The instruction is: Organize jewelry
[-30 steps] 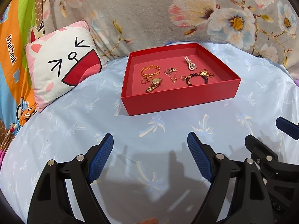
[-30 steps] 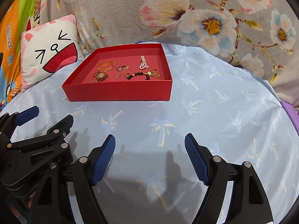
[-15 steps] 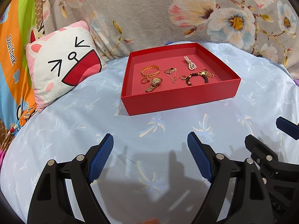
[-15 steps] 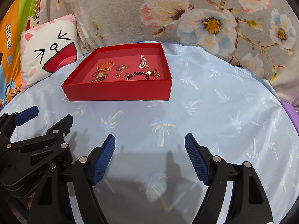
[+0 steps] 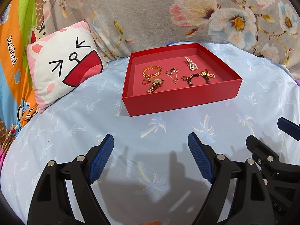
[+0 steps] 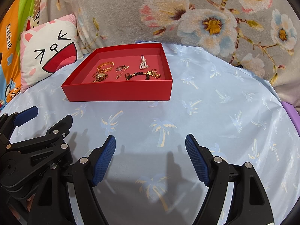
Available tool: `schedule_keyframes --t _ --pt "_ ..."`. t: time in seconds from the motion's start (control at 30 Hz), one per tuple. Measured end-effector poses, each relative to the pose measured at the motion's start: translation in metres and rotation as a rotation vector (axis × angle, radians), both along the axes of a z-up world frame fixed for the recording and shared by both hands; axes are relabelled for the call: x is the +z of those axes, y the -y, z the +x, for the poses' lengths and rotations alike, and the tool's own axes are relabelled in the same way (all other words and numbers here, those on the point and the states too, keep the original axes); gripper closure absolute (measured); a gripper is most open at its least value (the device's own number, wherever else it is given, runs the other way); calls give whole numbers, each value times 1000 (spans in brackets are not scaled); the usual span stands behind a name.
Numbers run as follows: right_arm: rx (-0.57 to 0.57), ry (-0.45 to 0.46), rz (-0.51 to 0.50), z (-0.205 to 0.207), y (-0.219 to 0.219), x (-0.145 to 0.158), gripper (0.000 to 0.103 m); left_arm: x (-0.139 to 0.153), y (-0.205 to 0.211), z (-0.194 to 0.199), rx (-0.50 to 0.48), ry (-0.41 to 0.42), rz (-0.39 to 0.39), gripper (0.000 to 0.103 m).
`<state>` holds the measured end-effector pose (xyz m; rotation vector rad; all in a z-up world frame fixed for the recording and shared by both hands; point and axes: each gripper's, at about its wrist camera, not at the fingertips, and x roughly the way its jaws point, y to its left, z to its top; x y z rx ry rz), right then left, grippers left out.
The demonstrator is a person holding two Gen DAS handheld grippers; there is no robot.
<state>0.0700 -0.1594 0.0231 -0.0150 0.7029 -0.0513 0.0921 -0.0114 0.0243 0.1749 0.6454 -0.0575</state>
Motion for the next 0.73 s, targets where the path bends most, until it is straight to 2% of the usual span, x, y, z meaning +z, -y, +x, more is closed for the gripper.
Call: schedule_keyframes --t 0.73 --pt "-5 2 -15 0 3 1 28 -2 0 2 13 -14 6 24"
